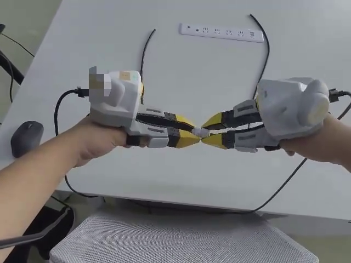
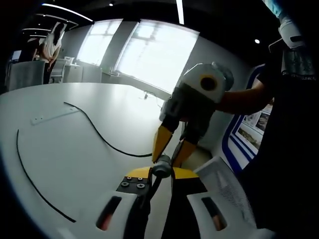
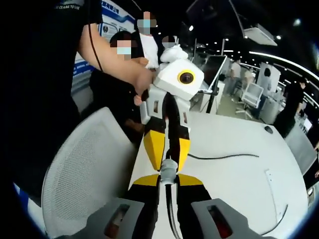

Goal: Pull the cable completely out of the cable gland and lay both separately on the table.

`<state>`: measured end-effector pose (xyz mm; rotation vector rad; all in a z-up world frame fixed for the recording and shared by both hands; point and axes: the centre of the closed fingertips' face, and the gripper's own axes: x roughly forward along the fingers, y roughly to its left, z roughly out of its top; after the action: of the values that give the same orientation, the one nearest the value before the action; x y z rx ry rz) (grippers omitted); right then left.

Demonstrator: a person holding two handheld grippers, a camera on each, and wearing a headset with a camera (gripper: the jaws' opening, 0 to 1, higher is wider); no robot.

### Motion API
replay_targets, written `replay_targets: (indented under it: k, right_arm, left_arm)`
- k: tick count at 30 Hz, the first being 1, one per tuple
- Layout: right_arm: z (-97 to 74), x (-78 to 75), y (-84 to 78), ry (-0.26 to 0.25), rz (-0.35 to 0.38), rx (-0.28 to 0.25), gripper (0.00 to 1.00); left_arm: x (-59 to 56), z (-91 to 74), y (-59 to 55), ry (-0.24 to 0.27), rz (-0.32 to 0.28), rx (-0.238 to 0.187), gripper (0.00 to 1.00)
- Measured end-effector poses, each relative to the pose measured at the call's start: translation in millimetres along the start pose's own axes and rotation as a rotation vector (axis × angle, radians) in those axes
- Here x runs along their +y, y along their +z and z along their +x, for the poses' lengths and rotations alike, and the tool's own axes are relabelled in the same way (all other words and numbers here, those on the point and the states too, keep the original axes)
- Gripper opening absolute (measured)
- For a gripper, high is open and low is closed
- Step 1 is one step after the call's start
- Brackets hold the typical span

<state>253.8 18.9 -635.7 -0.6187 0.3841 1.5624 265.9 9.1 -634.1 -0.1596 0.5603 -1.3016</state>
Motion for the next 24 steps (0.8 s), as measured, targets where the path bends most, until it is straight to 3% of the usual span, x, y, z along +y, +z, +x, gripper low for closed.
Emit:
replay_targets:
  k: [2,11,19,24]
  right_arm:
    - [0.5,-0.4,-0.5,-0.014,-0.03,0.003,0.07]
    - [-1.4,-2.9,-3.3,-0.024,-0.023,-0.001,0.08]
    - [-2.4,-2.7,0.4,-0.025,0.015,-0.018,0.08]
    - [-4.4,-4.6,1.5,-0.042,0.062,-0.009,0.16]
  left_arm:
    - [0.4,0.1,-0.7,0.002,-0.011,0.002,0.15]
    - [-1.1,0.5,-0.7,0.0,-0.019,0.001,0.15]
    - [-2.6,0.3,1.0,-0.006,-0.017,-0.008,0.15]
    - [-2.3,1.1,2.7,-0.006,-0.009,-0.014,0.15]
